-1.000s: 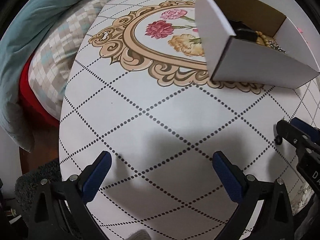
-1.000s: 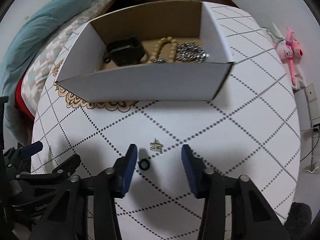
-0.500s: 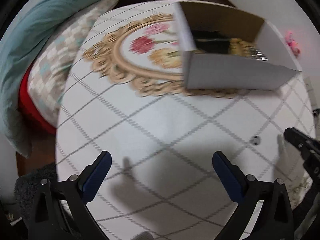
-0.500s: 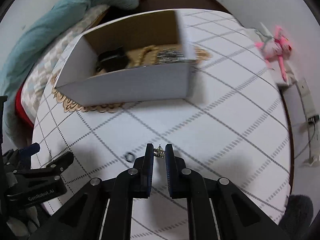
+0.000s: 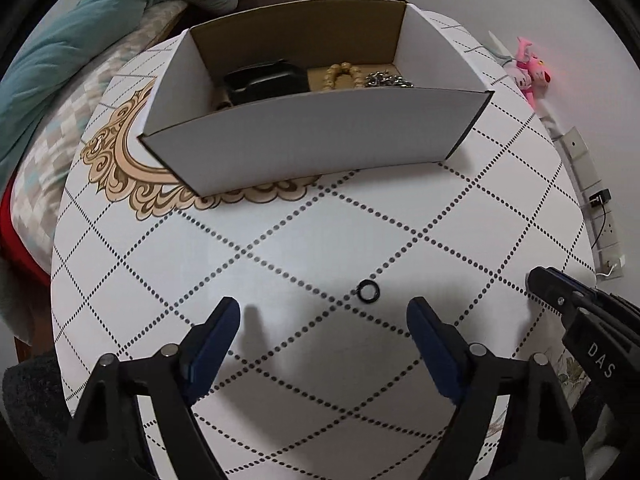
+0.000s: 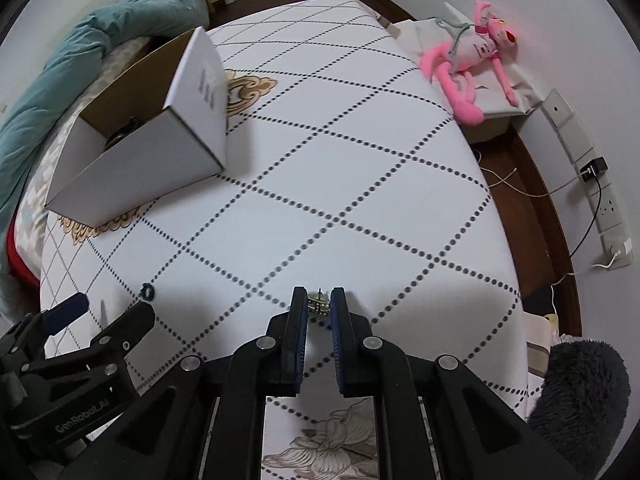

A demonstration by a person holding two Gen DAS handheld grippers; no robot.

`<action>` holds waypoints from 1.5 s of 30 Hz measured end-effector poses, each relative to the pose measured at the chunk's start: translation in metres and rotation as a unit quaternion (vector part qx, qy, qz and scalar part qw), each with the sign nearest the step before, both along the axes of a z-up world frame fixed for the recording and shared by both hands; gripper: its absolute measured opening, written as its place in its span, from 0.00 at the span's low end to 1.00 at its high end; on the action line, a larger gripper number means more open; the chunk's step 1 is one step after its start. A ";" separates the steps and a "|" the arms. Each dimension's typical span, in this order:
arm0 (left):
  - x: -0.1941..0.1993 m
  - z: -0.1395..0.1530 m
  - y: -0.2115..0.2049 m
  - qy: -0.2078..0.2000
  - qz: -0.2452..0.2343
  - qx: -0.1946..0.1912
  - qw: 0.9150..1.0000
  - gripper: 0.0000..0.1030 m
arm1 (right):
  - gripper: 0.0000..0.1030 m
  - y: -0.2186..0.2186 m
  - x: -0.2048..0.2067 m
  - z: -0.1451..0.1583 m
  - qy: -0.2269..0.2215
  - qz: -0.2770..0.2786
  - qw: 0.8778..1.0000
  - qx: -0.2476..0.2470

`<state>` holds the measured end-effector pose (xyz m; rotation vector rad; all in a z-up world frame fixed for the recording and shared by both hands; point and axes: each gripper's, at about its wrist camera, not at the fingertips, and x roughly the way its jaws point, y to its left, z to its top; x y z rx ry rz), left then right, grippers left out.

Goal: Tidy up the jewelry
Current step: 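Grasp the second black ring with the left tool while the right tool holds the earring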

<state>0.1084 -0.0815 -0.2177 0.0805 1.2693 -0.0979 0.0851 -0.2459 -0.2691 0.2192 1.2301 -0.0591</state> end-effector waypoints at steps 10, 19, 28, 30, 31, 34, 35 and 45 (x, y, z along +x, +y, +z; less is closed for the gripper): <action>0.010 -0.010 -0.003 0.004 -0.013 -0.005 1.000 0.46 | 0.12 -0.006 0.006 0.001 -0.002 -0.008 1.000 -0.001; 0.012 -0.008 -0.009 -0.001 -0.020 -0.006 1.000 0.31 | 0.12 -0.006 0.008 0.001 -0.003 -0.008 1.000 -0.001; 0.015 -0.007 -0.013 -0.002 -0.024 -0.016 1.000 0.14 | 0.12 -0.006 0.008 0.002 -0.004 -0.008 1.000 0.000; 0.014 -0.007 -0.011 -0.001 -0.026 -0.017 1.000 0.11 | 0.12 -0.005 0.008 0.003 -0.006 -0.007 1.000 0.000; 0.014 -0.007 -0.012 -0.001 -0.026 -0.018 0.999 0.10 | 0.12 -0.005 0.008 0.003 -0.006 -0.006 1.000 0.000; 0.014 -0.007 -0.012 0.000 -0.026 -0.022 0.999 0.10 | 0.12 -0.003 0.008 0.004 -0.008 -0.005 1.000 0.001; 0.013 -0.007 -0.012 0.000 -0.026 -0.024 0.999 0.10 | 0.12 -0.002 0.008 0.005 -0.009 -0.004 1.000 0.002; 0.007 0.009 -0.006 -0.015 -0.031 -0.037 0.999 0.10 | 0.12 0.001 0.007 0.016 -0.020 -0.002 1.000 0.009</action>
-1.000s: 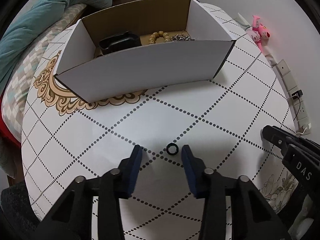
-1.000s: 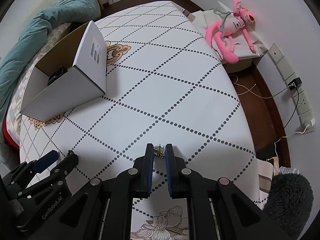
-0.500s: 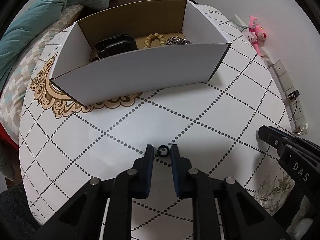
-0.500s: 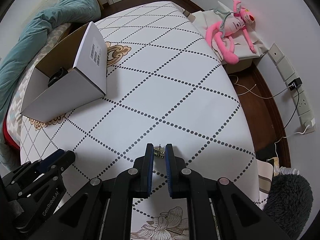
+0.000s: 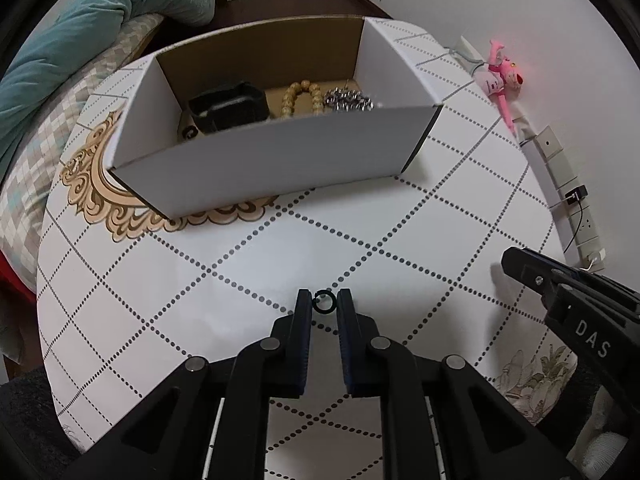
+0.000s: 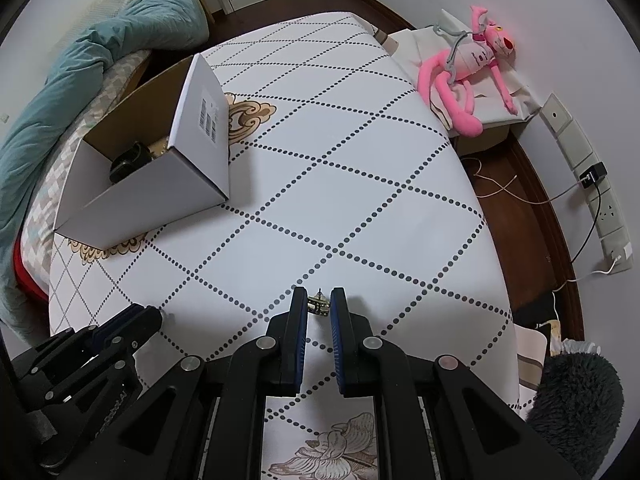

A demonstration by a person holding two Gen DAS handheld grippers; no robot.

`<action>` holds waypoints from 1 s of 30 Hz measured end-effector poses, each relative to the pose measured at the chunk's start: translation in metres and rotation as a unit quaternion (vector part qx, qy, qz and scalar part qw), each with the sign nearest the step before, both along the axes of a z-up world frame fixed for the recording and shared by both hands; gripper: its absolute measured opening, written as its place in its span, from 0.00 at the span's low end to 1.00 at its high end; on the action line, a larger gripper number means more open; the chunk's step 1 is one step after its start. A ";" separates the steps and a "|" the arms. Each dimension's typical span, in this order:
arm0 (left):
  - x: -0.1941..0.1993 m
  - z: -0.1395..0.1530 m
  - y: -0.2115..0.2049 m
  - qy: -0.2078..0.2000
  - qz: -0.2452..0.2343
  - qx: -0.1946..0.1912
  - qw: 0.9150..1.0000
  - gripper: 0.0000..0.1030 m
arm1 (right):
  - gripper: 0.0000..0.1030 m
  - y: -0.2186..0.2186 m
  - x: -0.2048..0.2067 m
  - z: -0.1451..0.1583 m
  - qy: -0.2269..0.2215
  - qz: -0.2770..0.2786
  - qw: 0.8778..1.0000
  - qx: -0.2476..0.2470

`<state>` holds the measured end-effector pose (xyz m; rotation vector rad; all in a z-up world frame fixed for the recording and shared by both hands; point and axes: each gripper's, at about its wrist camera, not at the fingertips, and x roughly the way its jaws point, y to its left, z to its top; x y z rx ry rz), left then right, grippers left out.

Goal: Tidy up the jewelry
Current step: 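Grasp the second black ring with the left tool while the right tool holds the earring, then lower the ring into the box with the left tool while the right tool releases the earring there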

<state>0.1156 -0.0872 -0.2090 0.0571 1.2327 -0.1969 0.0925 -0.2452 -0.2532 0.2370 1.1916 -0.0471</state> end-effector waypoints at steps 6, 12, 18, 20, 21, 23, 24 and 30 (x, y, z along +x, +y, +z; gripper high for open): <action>-0.003 0.033 0.014 -0.021 0.002 -0.021 1.000 0.10 | 0.12 0.000 0.000 0.018 -0.017 0.005 1.000 0.016; 0.016 0.088 0.038 -0.056 0.020 -0.055 0.997 0.10 | 0.12 0.013 0.018 0.064 -0.058 0.026 0.997 0.051; 0.071 0.110 0.061 -0.052 0.043 -0.072 0.995 0.10 | 0.12 0.036 0.067 0.098 -0.080 0.064 0.992 0.077; 0.090 0.105 0.069 -0.038 0.047 -0.066 0.996 0.10 | 0.12 0.047 0.089 0.102 -0.076 0.078 0.991 0.078; 0.096 0.101 0.071 -0.032 0.050 -0.064 0.996 0.10 | 0.12 0.051 0.099 0.101 -0.068 0.087 0.991 0.079; 0.107 0.094 0.077 -0.015 0.052 -0.061 0.997 0.10 | 0.12 0.060 0.115 0.096 -0.048 0.095 0.991 0.085; 0.114 0.089 0.080 -0.007 0.055 -0.060 0.997 0.10 | 0.12 0.062 0.121 0.093 -0.039 0.100 0.991 0.085; 0.137 0.076 0.089 0.033 0.069 -0.055 0.996 0.12 | 0.13 0.076 0.144 0.065 0.032 0.131 0.989 0.068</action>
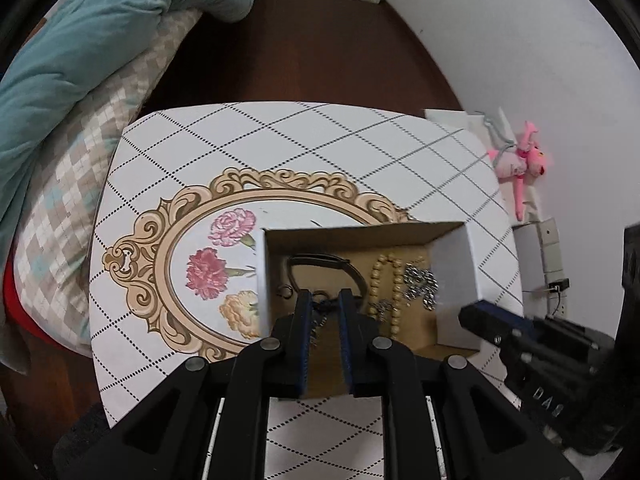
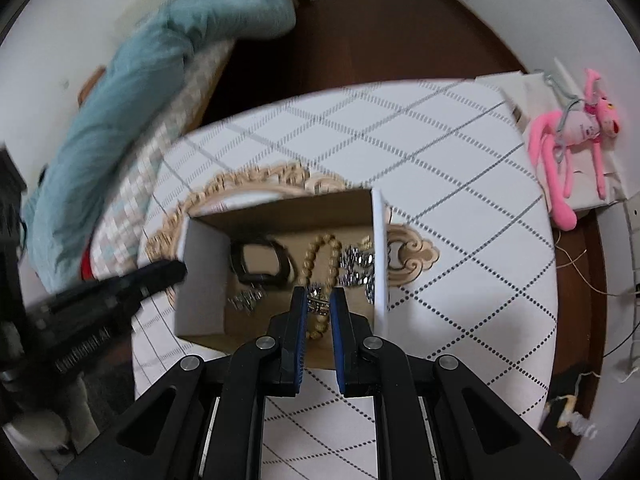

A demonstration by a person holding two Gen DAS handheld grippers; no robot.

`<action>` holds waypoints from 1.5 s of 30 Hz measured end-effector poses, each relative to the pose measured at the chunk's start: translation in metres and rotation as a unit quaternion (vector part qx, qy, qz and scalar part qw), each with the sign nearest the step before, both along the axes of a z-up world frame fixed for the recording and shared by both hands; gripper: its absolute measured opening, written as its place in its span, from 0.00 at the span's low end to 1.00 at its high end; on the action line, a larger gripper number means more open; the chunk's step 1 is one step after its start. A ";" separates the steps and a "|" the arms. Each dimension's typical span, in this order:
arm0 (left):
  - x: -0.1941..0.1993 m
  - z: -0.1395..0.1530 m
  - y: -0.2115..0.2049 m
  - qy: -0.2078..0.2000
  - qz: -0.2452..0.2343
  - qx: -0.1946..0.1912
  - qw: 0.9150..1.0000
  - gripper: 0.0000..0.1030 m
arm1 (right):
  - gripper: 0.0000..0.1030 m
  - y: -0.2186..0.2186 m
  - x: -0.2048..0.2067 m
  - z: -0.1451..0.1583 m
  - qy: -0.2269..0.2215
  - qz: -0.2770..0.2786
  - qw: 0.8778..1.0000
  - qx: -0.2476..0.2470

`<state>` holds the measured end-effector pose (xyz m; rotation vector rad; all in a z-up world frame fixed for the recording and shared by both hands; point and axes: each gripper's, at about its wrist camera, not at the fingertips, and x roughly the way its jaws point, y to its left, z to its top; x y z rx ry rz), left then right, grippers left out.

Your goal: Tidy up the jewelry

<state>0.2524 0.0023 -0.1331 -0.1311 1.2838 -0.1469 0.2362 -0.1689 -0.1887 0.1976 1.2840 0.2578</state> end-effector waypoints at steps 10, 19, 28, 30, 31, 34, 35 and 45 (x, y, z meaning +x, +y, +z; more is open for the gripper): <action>0.006 0.005 0.018 -0.006 0.029 0.028 0.999 0.61 | 0.44 -0.003 -0.002 0.001 -0.001 -0.001 0.999 -0.034; -0.021 -0.001 0.021 -0.029 0.035 0.061 0.997 0.96 | 0.96 -0.008 -0.018 0.005 -0.030 -0.015 0.994 -0.107; -0.047 -0.020 0.016 -0.039 0.034 0.099 0.994 1.00 | 1.00 -0.016 -0.035 -0.006 -0.046 -0.031 0.988 -0.141; -0.050 -0.021 0.015 -0.038 0.036 0.098 0.994 1.00 | 1.00 -0.016 -0.038 -0.005 -0.048 -0.033 0.988 -0.140; -0.052 -0.020 0.015 -0.038 0.037 0.097 0.994 1.00 | 1.00 -0.016 -0.039 -0.004 -0.050 -0.034 0.988 -0.140; -0.059 -0.015 0.014 -0.044 0.041 0.095 0.994 1.00 | 1.00 -0.016 -0.044 0.002 -0.058 -0.033 0.988 -0.141; -0.061 -0.012 0.014 -0.046 0.044 0.094 0.993 1.00 | 1.00 -0.015 -0.047 0.006 -0.062 -0.033 0.988 -0.140; -0.114 0.052 0.017 -0.118 0.058 0.083 0.988 1.00 | 1.00 -0.018 -0.100 0.063 -0.125 -0.051 0.983 -0.124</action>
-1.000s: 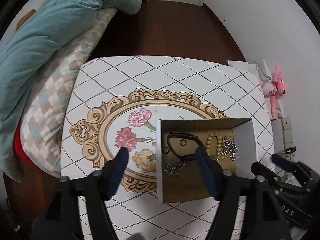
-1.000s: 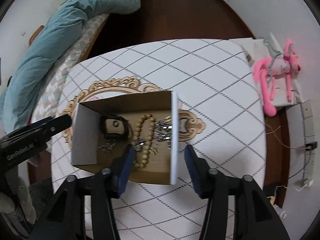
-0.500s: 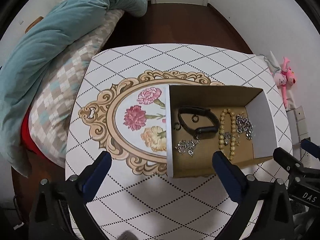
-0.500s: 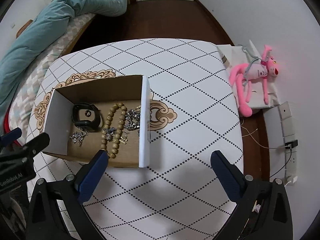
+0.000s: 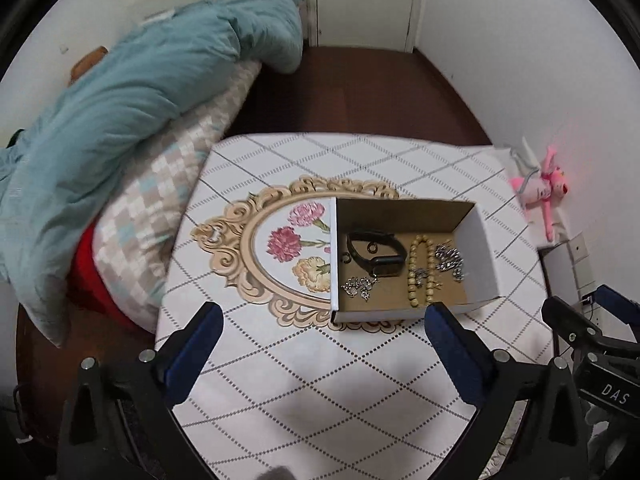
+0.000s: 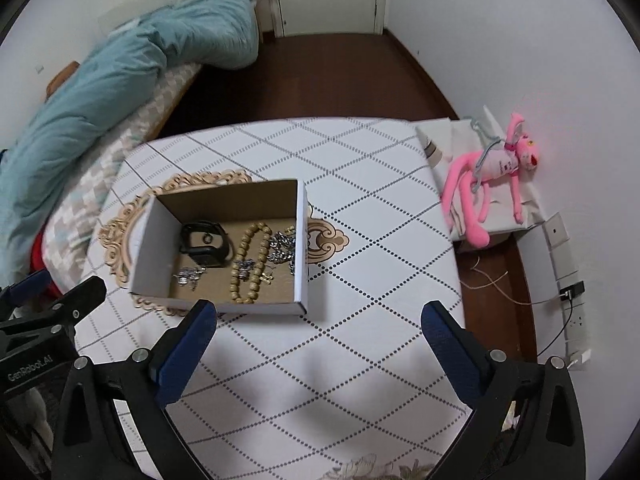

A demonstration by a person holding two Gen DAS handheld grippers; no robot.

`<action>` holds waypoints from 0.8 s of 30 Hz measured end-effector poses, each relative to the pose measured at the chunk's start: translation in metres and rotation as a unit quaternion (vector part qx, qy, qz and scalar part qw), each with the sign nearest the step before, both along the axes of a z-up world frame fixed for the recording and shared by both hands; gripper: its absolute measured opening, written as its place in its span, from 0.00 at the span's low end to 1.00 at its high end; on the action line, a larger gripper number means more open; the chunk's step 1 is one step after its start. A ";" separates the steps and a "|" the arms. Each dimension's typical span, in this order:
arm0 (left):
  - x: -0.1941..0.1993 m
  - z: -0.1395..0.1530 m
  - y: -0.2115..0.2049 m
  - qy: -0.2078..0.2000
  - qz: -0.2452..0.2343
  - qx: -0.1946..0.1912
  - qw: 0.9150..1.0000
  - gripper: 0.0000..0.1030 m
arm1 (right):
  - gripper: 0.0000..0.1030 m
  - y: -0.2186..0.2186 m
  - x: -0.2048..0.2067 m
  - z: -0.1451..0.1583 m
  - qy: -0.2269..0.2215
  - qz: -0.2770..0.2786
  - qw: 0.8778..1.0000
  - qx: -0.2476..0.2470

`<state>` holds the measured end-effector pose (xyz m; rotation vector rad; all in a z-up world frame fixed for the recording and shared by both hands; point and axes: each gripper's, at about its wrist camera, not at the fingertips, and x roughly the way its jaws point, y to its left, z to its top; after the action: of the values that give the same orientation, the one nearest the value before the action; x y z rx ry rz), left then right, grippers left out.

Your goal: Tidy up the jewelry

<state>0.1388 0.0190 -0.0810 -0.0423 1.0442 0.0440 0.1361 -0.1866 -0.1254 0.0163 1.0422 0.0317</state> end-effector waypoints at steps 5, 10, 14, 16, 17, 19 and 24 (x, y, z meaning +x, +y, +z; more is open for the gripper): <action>-0.030 0.032 0.000 -0.032 -0.002 0.003 0.999 1.00 | 1.00 0.000 -0.033 0.033 -0.037 -0.004 0.999 0.002; -0.056 0.064 -0.004 -0.063 -0.008 0.003 0.998 1.00 | 1.00 0.002 -0.066 0.070 -0.078 -0.004 0.997 -0.006; -0.073 0.087 -0.008 -0.084 -0.012 -0.002 0.996 1.00 | 1.00 0.002 -0.089 0.098 -0.109 -0.008 0.994 -0.006; -0.081 0.096 -0.008 -0.092 -0.016 -0.006 0.996 1.00 | 1.00 0.003 -0.100 0.112 -0.123 -0.008 0.992 -0.007; -0.085 0.101 -0.008 -0.096 -0.017 -0.006 0.995 1.00 | 1.00 0.004 -0.105 0.118 -0.130 -0.007 0.991 -0.008; -0.091 0.108 -0.010 -0.103 -0.019 -0.007 0.994 1.00 | 1.00 0.004 -0.115 0.130 -0.144 -0.009 0.990 -0.011; -0.103 0.123 -0.008 -0.117 -0.018 -0.011 0.993 1.00 | 1.00 0.003 -0.133 0.151 -0.166 -0.013 0.986 -0.007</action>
<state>0.0360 0.0110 0.0418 -0.0475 0.8107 -0.0042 0.0029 -0.1832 0.0255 0.0102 0.7091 0.0034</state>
